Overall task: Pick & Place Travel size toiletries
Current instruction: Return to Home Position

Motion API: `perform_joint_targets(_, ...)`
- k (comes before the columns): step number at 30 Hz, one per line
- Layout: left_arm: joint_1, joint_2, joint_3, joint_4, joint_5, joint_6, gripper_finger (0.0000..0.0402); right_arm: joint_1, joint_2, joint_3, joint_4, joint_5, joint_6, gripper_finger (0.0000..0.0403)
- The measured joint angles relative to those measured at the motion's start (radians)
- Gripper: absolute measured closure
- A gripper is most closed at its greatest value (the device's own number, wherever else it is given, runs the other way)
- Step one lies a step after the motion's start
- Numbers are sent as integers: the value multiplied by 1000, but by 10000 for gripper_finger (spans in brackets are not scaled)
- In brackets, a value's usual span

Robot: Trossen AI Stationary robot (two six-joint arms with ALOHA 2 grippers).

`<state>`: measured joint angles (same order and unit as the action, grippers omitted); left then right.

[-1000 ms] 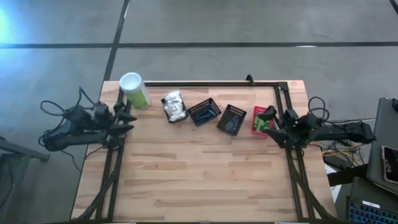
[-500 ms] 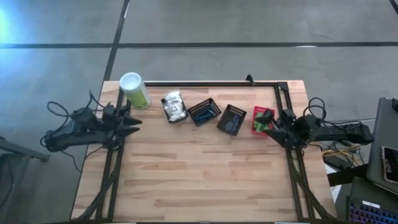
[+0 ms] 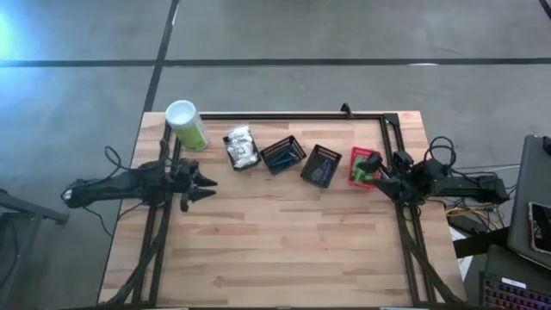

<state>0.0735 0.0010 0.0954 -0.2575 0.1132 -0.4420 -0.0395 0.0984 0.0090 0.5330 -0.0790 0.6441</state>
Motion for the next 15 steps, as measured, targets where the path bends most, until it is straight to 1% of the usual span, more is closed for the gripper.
perform_joint_targets(6, -18, 0, -5, 52, -16, -3, 220, -3, -98, 0, -60, 0, 0, 39)
perform_joint_targets(8, -26, 0, -32, 121, -16, -2, 220, -3, -98, 0, -57, 0, 0, 39)
perform_joint_targets(10, -30, 0, -84, 278, -16, -4, 220, -3, -98, 0, -69, 2, 0, 39)
perform_joint_targets(13, -32, 0, -87, 345, -21, -1, 220, -2, -98, 0, -83, 2, 0, 39)
perform_joint_targets(15, -32, 0, -87, 352, -22, -2, 220, -3, -96, 0, -87, 1, 0, 39)
